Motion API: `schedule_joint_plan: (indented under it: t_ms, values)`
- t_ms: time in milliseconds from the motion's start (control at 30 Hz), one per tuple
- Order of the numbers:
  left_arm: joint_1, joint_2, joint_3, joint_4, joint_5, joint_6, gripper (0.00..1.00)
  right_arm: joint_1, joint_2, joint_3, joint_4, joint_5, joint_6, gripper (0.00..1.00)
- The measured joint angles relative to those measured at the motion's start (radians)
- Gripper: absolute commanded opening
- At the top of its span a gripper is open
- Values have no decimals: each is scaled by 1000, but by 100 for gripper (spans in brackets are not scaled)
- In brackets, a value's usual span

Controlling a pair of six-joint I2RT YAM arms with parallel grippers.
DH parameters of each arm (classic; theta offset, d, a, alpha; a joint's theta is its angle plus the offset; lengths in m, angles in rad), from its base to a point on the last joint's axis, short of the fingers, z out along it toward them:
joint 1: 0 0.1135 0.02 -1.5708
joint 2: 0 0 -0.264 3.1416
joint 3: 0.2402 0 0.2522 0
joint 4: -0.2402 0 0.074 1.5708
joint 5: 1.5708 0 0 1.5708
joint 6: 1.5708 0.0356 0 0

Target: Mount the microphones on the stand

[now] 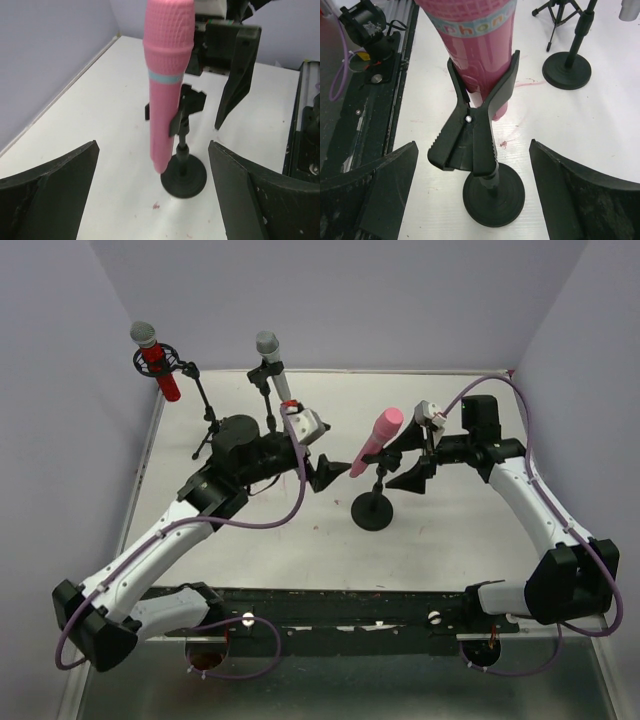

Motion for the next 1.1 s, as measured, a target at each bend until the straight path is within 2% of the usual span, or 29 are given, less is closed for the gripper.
schedule_joint_plan:
  t_ms: [400, 500, 600, 700, 833, 1100]
  values:
    - [72, -526, -456, -23, -230, 97, 99, -98, 11, -76, -29, -29, -169, 100]
    - [79, -637, -555, -19, -279, 111, 99, -110, 39, -107, -71, -54, -283, 100]
    - [84, -678, -586, -23, -308, 122, 99, -110, 75, -134, -99, -68, -357, 99]
    - [85, -700, -588, -22, -326, 130, 99, -109, 115, -143, -96, -71, -375, 93]
    - [85, -711, -588, -21, -333, 134, 99, -103, 132, -180, -5, -71, -305, 85]
    - [85, -711, -588, -21, -332, 133, 99, -34, 131, -284, 338, -61, -13, 72]
